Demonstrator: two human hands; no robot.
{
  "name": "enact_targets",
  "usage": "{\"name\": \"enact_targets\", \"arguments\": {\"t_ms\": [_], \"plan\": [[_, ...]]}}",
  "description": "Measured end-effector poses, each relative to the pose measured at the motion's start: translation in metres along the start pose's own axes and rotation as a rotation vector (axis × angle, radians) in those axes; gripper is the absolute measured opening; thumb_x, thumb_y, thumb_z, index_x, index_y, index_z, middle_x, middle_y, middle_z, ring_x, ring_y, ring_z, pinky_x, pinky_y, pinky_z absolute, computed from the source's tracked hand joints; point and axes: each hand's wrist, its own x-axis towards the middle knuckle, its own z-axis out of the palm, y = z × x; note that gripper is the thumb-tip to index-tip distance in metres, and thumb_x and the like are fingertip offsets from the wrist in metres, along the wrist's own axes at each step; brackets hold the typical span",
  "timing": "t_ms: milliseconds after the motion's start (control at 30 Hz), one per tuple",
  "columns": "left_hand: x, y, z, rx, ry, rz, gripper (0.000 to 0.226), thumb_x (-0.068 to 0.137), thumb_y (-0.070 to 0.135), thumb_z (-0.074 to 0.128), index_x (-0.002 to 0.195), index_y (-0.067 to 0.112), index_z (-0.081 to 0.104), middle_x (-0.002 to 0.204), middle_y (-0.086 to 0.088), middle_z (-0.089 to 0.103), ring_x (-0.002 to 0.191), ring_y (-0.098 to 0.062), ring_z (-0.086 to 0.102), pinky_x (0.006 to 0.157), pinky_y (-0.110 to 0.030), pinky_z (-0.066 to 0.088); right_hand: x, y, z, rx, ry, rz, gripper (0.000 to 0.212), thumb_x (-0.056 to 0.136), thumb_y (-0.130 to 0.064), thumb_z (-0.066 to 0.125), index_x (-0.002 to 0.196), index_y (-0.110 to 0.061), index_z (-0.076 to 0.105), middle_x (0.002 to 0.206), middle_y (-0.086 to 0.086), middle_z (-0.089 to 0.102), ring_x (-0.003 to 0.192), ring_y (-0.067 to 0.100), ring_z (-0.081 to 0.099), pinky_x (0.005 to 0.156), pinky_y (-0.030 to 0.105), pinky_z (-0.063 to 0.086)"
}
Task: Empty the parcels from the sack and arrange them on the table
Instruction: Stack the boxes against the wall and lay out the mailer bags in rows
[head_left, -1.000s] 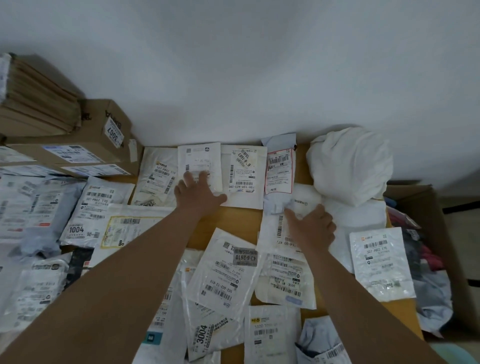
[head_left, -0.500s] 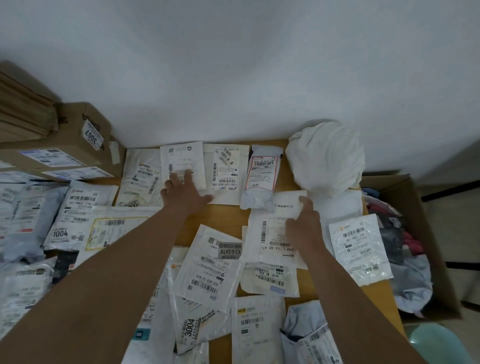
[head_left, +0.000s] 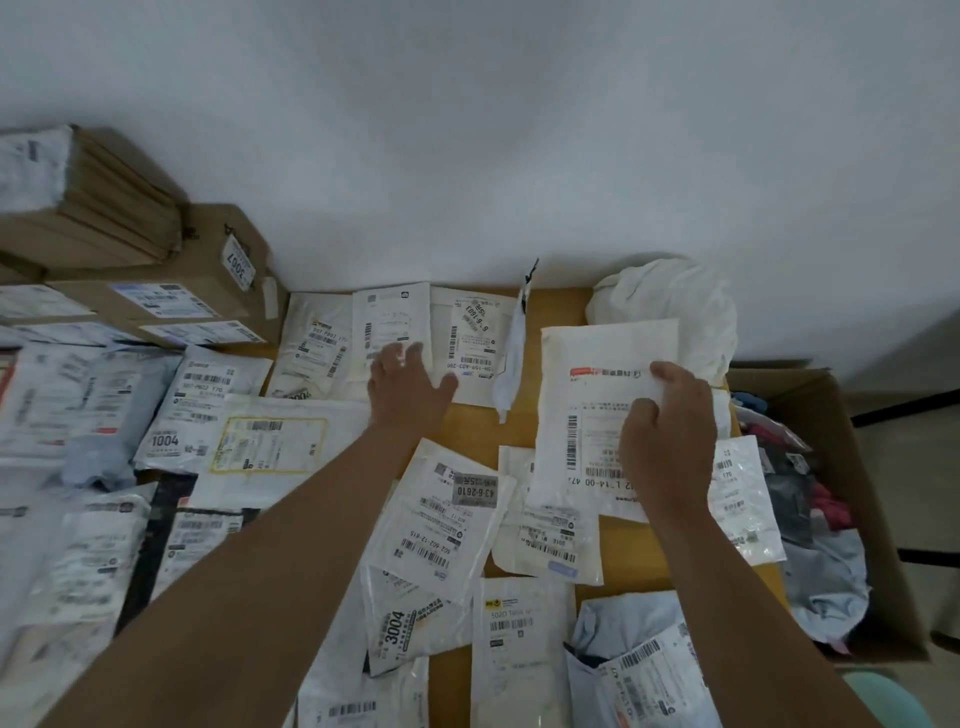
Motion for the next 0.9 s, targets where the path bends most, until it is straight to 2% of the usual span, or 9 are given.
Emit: {"name": "enact_targets", "arguments": {"t_ms": [67, 100, 167, 233, 300, 533, 667, 767, 900], "plan": [[-0.019, 0.004, 0.004, -0.116, -0.018, 0.037, 0.053, 0.095, 0.039, 0.053, 0.142, 0.017, 0.042, 0.145, -0.013, 0.038, 0.135, -0.030, 0.033, 0.110, -0.043, 0.030, 0.000, -0.002, 0.012, 0.117, -0.061, 0.061, 0.042, 0.088, -0.013, 0.044, 0.130, -0.015, 0.052, 0.127, 0.003, 0.053, 0.109, 0.012, 0.051, 0.093, 0.029, 0.048], [-0.028, 0.003, 0.008, -0.150, -0.061, 0.051, 0.050, 0.095, 0.035, 0.053, 0.141, 0.018, 0.044, 0.144, -0.012, 0.041, 0.133, -0.028, 0.036, 0.109, -0.041, 0.032, -0.003, -0.004, 0.019, 0.160, -0.097, 0.116, 0.046, 0.083, -0.018, 0.042, 0.128, -0.017, 0.053, 0.124, 0.002, 0.055, 0.111, 0.017, 0.054, 0.095, 0.040, 0.050], [-0.038, 0.001, 0.016, -0.205, -0.165, 0.056, 0.054, 0.092, 0.033, 0.055, 0.144, 0.021, 0.043, 0.144, -0.011, 0.044, 0.132, -0.027, 0.040, 0.110, -0.042, 0.035, -0.009, -0.006, 0.029, 0.236, -0.118, 0.233, 0.050, 0.076, -0.023, 0.039, 0.124, -0.022, 0.054, 0.120, 0.002, 0.058, 0.107, 0.024, 0.059, 0.091, 0.048, 0.053], [-0.040, 0.008, 0.020, -0.307, -0.191, 0.025, 0.056, 0.091, 0.036, 0.058, 0.144, 0.024, 0.043, 0.143, -0.010, 0.045, 0.130, -0.028, 0.044, 0.107, -0.047, 0.039, -0.014, 0.000, 0.034, 0.325, -0.081, 0.331, 0.043, 0.080, -0.020, 0.040, 0.119, -0.025, 0.056, 0.118, 0.004, 0.060, 0.102, 0.026, 0.062, 0.080, 0.043, 0.055], [-0.036, 0.021, 0.025, -0.344, -0.167, 0.087, 0.050, 0.092, 0.031, 0.057, 0.140, 0.027, 0.047, 0.141, -0.011, 0.045, 0.129, -0.030, 0.044, 0.107, -0.047, 0.040, -0.016, 0.009, 0.032, 0.375, -0.013, 0.390, 0.039, 0.086, -0.012, 0.042, 0.120, -0.024, 0.056, 0.118, 0.004, 0.061, 0.098, 0.023, 0.062, 0.069, 0.034, 0.053], [-0.030, 0.058, 0.052, -0.208, -0.222, 0.407, 0.052, 0.092, 0.011, 0.050, 0.142, 0.023, 0.048, 0.152, -0.005, 0.038, 0.137, -0.030, 0.033, 0.113, -0.044, 0.030, -0.017, 0.039, 0.015, 0.356, 0.086, 0.414, 0.040, 0.089, -0.007, 0.043, 0.122, -0.026, 0.056, 0.109, -0.010, 0.056, 0.093, 0.012, 0.058, 0.069, 0.032, 0.053], [-0.023, 0.068, 0.058, -0.053, -0.085, 0.382, 0.051, 0.092, 0.024, 0.054, 0.142, 0.024, 0.046, 0.144, -0.008, 0.038, 0.129, -0.030, 0.037, 0.104, -0.040, 0.035, -0.016, 0.045, 0.012, 0.365, 0.067, 0.418, 0.038, 0.092, -0.006, 0.044, 0.122, -0.026, 0.055, 0.115, -0.007, 0.055, 0.087, 0.006, 0.057, 0.061, 0.019, 0.044], [-0.020, 0.067, 0.069, 0.220, -0.025, 0.414, 0.061, 0.088, 0.048, 0.057, 0.144, 0.029, 0.039, 0.133, -0.012, 0.037, 0.118, -0.030, 0.041, 0.099, -0.038, 0.037, -0.022, 0.051, 0.015, 0.356, 0.044, 0.412, 0.037, 0.091, -0.007, 0.044, 0.121, -0.028, 0.055, 0.117, -0.002, 0.058, 0.089, 0.013, 0.060, 0.059, 0.022, 0.044], [-0.014, 0.069, 0.084, 0.504, -0.056, 0.529, 0.066, 0.091, 0.047, 0.052, 0.149, 0.028, 0.026, 0.136, -0.017, 0.033, 0.120, -0.034, 0.040, 0.101, -0.040, 0.035, -0.037, 0.062, 0.023, 0.340, 0.012, 0.419, 0.035, 0.085, -0.019, 0.044, 0.116, -0.033, 0.054, 0.115, 0.002, 0.059, 0.099, 0.027, 0.062, 0.072, 0.041, 0.056]]}}
